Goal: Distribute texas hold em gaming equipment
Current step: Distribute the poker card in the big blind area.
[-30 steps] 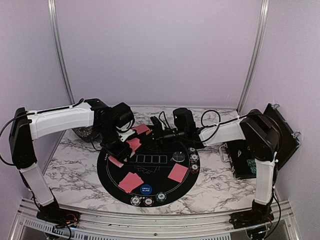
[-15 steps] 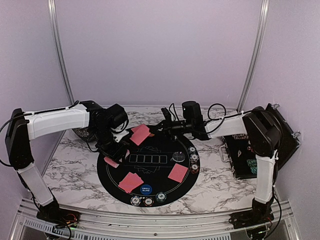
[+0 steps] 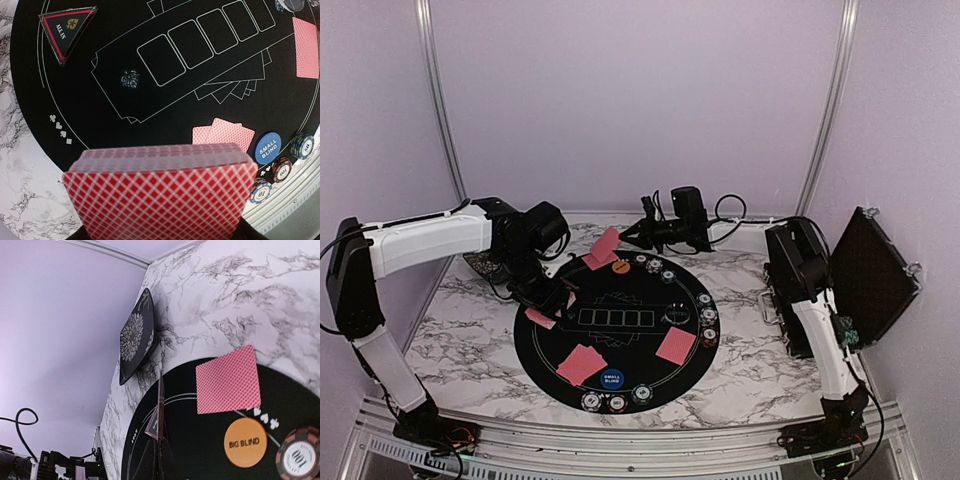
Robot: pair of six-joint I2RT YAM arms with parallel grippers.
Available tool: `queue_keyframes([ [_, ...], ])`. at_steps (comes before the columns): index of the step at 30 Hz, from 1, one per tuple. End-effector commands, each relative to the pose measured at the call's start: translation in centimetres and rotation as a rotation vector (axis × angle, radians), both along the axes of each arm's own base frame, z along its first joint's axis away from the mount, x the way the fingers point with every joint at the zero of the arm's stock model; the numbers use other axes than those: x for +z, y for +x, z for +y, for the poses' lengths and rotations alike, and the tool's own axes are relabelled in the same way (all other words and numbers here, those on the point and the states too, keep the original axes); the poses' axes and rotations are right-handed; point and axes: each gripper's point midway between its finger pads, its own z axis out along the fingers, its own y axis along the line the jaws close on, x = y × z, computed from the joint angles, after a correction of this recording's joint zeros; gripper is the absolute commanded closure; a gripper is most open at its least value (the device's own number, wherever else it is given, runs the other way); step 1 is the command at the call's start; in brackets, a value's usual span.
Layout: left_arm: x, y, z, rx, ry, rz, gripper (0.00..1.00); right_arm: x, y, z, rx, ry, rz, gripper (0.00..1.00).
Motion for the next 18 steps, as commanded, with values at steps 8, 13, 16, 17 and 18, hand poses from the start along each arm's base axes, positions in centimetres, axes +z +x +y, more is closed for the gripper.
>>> queue_keyframes([
  [8,1.3,0.2,0.2,0.005,-0.039,-0.022,0.43,-2.4,4.0,-0.3,-0.038,-0.098,-0.033,1.0],
  [13,1.2,0.2,0.1,0.004,-0.039,-0.021,0.43,-2.9,4.2,-0.1,-0.03,-0.098,-0.037,1.0],
  [16,1.2,0.2,0.0,0.002,-0.04,-0.019,0.43,-2.9,4.2,0.0,-0.03,-0.103,-0.041,1.0],
  [17,1.2,0.2,0.1,0.002,-0.04,-0.02,0.43,-3.0,4.2,0.0,-0.031,-0.107,-0.041,1.0],
  [18,1.3,0.3,0.0,0.003,-0.041,-0.021,0.43,-3.1,4.2,0.0,-0.031,-0.11,-0.043,1.0],
])
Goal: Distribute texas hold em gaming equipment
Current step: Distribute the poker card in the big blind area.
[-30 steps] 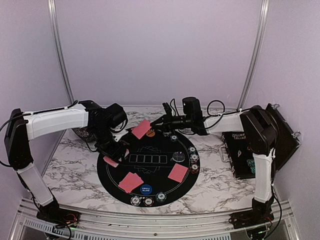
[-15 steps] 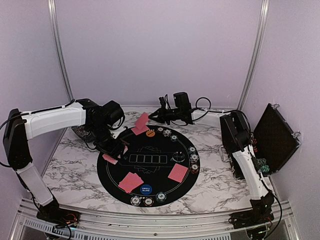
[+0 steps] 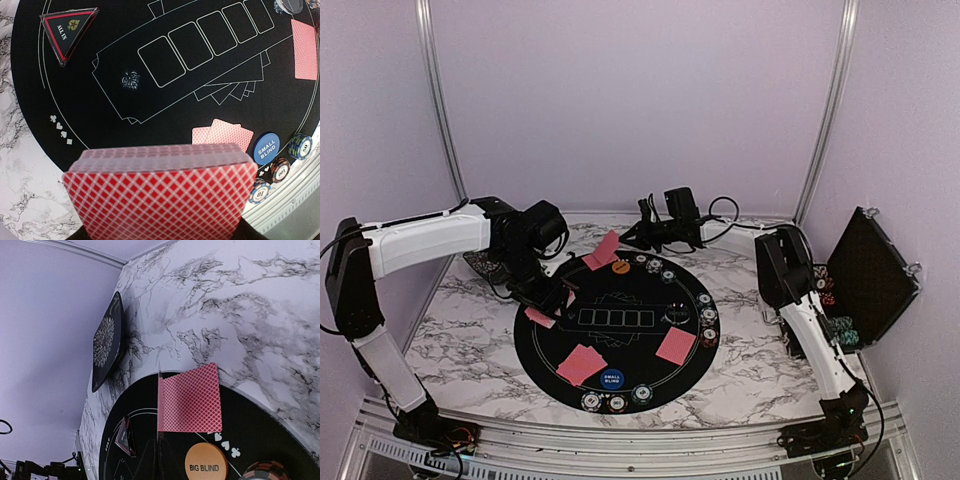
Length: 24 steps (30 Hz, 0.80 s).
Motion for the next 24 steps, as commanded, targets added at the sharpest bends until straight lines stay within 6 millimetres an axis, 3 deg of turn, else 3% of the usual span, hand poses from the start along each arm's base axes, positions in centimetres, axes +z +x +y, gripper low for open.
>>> queue_keyframes([
  [1,1.1,0.0,-0.1,-0.007,-0.03,-0.02,0.43,0.3,0.8,-0.1,-0.008,-0.014,-0.032,1.0],
  [24,1.2,-0.2,0.2,-0.004,-0.031,-0.022,0.42,-1.3,-1.0,2.7,0.02,-0.087,-0.047,1.0],
])
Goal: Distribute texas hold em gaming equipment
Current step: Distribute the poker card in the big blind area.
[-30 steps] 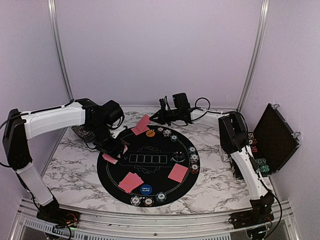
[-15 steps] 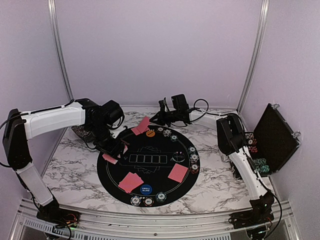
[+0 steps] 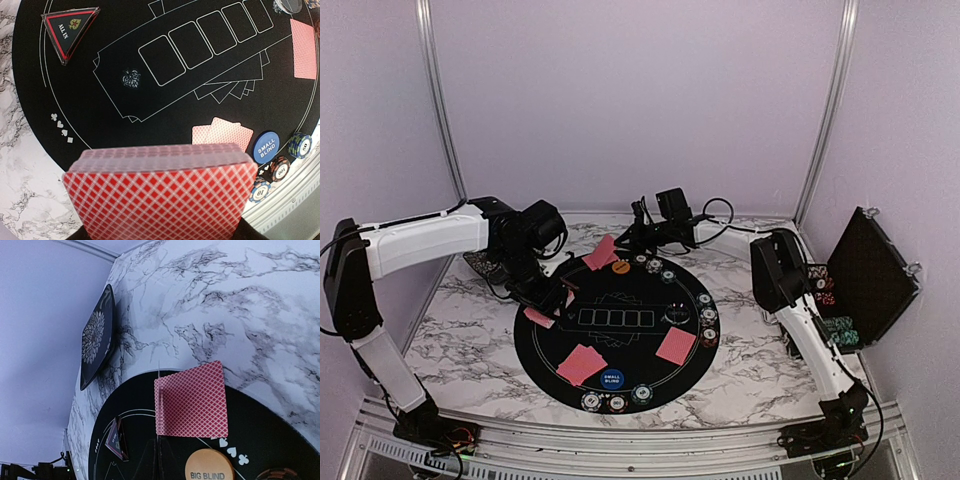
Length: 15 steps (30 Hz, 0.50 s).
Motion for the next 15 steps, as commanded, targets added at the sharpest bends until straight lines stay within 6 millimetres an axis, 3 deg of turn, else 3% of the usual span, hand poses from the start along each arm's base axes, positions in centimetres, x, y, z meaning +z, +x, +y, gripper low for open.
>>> queue_keyframes([
  [1,1.0,-0.1,0.1,-0.002,-0.029,-0.019,0.42,-0.4,-0.3,1.0,0.008,-0.03,-0.03,1.0],
  [8,1.1,-0.1,0.2,0.0,-0.028,-0.02,0.42,-0.8,-0.2,0.7,-0.007,-0.073,-0.04,0.93],
  [15,1.0,-0.1,0.2,0.0,-0.026,-0.019,0.42,0.6,-0.2,0.6,-0.015,-0.093,-0.076,0.8],
])
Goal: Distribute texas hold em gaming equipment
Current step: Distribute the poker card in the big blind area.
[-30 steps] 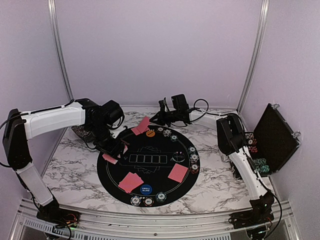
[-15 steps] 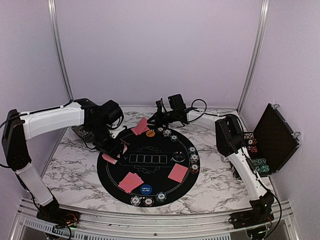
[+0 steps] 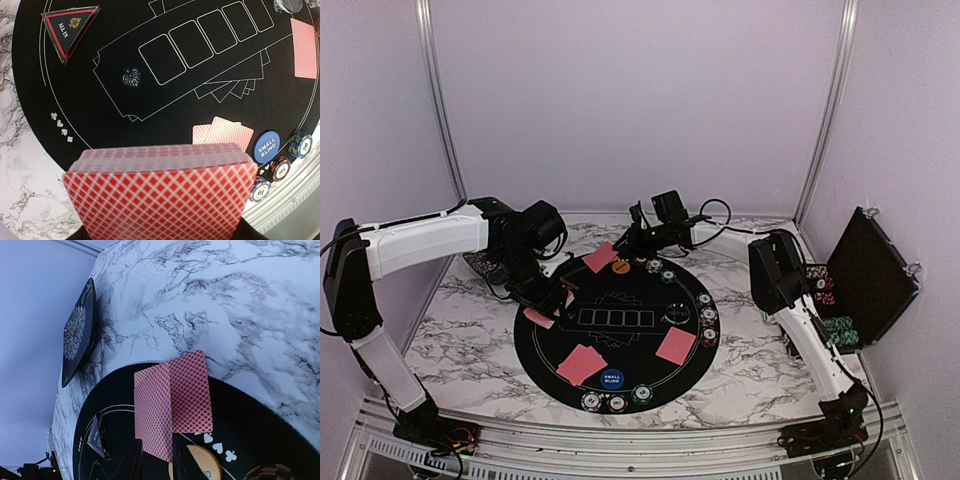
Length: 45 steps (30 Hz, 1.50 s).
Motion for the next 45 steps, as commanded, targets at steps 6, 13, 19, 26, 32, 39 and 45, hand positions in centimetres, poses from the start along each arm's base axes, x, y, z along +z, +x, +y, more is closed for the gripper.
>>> queue_keyframes([
  [6,1.1,0.0,0.1,0.0,-0.03,-0.022,0.42,3.4,0.1,0.4,-0.013,-0.049,-0.095,0.74],
  [13,1.0,0.0,0.0,-0.002,-0.031,-0.016,0.42,4.6,0.1,-0.2,-0.039,-0.105,-0.136,0.69],
  [19,1.0,0.0,0.1,0.0,-0.031,-0.016,0.42,5.4,0.1,-0.4,-0.047,-0.134,-0.17,0.69],
  [26,1.0,0.0,0.0,-0.002,-0.031,-0.015,0.42,7.4,-0.5,-0.3,-0.035,-0.121,-0.187,0.69],
  [32,0.9,0.0,-0.1,-0.002,-0.034,-0.009,0.42,8.5,-2.5,-0.4,-0.002,-0.101,-0.171,0.68],
  [39,0.6,-0.2,-0.6,-0.006,-0.03,0.001,0.42,9.0,-7.5,-0.3,0.074,-0.015,-0.109,0.63],
  [45,0.6,-0.3,-2.0,-0.027,-0.028,-0.003,0.42,10.3,-12.4,-0.9,0.159,0.108,-0.038,0.59],
])
